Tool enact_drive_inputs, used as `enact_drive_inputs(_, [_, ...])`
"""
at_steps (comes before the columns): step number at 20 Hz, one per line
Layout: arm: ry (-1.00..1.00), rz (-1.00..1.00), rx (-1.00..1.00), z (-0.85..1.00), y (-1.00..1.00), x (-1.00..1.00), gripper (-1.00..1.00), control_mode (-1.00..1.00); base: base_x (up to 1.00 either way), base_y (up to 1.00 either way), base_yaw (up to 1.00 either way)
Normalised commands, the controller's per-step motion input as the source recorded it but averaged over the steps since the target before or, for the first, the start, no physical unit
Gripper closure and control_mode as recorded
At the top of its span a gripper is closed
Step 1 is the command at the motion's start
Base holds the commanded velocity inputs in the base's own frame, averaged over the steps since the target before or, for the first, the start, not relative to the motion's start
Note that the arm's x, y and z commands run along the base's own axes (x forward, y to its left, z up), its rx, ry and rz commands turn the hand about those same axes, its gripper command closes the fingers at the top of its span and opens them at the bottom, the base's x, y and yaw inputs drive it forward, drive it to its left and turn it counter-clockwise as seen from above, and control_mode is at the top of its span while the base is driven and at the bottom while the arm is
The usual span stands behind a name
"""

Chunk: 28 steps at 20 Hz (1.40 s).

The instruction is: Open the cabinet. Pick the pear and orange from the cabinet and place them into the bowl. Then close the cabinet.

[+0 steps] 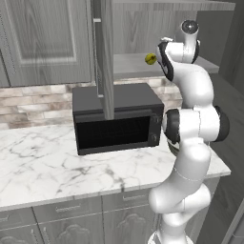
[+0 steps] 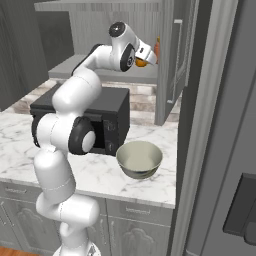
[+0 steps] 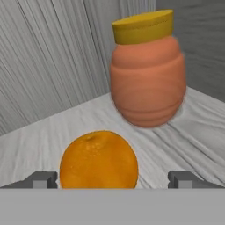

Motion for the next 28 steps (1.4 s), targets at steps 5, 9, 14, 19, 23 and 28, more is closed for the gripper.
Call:
enact_drive_inputs(5, [0.00, 0.00, 0.00, -0.11, 0.00, 0.26, -1.00, -1.00, 0.00, 0.00, 0.00])
enact_drive_inputs(9, [0.00, 0.00, 0.00, -0.19, 0.00, 0.39, -1.00, -1.00, 0.00, 0.00, 0.00])
enact_drive_inputs(14, [0.05, 0.00, 0.00, -0.30, 0.04, 0.34, 1.00, -1.00, 0.00, 0.00, 0.00])
enact_drive_inputs(19, [0.02, 0.00, 0.00, -0.15, 0.03, 0.08, 1.00, -1.00, 0.00, 0.00, 0.00])
enact_drive_inputs(23, [-0.03, 0.00, 0.00, 0.00, 0.00, -0.23, 1.00, -1.00, 0.00, 0.00, 0.00])
enact_drive_inputs(28, [-0.16, 0.00, 0.00, 0.00, 0.11, -0.88, 1.00, -1.00, 0.00, 0.00, 0.00])
